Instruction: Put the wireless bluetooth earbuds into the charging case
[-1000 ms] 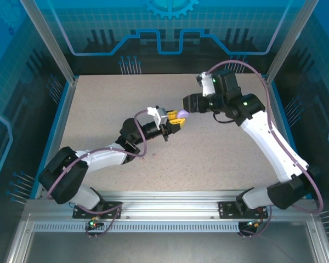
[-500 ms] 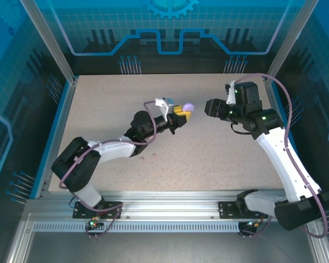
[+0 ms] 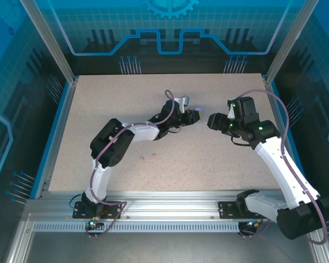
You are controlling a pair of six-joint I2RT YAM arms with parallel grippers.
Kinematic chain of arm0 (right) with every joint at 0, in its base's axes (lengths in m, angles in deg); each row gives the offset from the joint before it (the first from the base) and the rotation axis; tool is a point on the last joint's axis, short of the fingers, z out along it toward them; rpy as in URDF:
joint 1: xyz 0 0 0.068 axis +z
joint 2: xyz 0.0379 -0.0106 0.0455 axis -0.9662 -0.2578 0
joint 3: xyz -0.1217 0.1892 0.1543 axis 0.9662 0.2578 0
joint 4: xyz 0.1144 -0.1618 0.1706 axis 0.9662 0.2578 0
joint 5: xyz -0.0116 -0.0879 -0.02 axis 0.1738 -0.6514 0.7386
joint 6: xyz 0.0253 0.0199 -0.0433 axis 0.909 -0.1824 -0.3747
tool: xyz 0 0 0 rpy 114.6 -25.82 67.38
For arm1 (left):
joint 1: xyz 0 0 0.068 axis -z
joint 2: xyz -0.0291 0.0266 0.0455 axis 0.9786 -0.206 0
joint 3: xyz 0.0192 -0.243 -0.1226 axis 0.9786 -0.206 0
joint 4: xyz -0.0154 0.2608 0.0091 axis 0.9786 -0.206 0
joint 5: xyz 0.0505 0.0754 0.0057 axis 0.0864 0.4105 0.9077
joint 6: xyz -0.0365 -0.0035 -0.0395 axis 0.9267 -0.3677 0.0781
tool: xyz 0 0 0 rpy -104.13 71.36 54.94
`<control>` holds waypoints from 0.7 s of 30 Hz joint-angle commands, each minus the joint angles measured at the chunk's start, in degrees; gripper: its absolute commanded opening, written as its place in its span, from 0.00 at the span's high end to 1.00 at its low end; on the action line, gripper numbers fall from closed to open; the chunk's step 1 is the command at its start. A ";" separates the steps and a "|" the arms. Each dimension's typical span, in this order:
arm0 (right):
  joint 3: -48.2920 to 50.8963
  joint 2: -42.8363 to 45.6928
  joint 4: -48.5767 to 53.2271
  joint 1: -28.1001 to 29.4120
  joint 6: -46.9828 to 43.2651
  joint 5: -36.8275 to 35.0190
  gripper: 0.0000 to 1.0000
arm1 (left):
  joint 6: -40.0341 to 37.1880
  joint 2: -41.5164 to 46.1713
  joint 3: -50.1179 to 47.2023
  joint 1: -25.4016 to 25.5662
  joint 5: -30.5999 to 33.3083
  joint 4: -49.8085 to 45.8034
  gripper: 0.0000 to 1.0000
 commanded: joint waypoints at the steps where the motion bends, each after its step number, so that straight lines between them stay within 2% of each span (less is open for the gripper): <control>1: 0.64 0.88 0.48 -0.77 0.76 -0.39 0.33 | 9.68 -4.27 6.70 0.00 0.81 -10.56 1.00; 6: 0.75 1.41 0.64 -0.93 0.66 0.05 0.33 | 11.98 -11.87 19.88 0.01 -3.41 -22.26 1.00; 13: 0.57 1.90 0.86 -1.11 0.43 0.14 0.32 | 12.51 -19.24 34.05 -0.04 -5.20 -38.18 0.97; 19: -0.34 2.55 1.19 -1.27 0.31 0.28 0.32 | 12.00 -23.57 42.43 -0.16 -6.10 -48.79 0.87; 21: -0.73 2.73 1.36 -1.23 0.31 0.24 0.32 | 11.26 -24.79 44.81 -0.09 -6.07 -51.86 0.80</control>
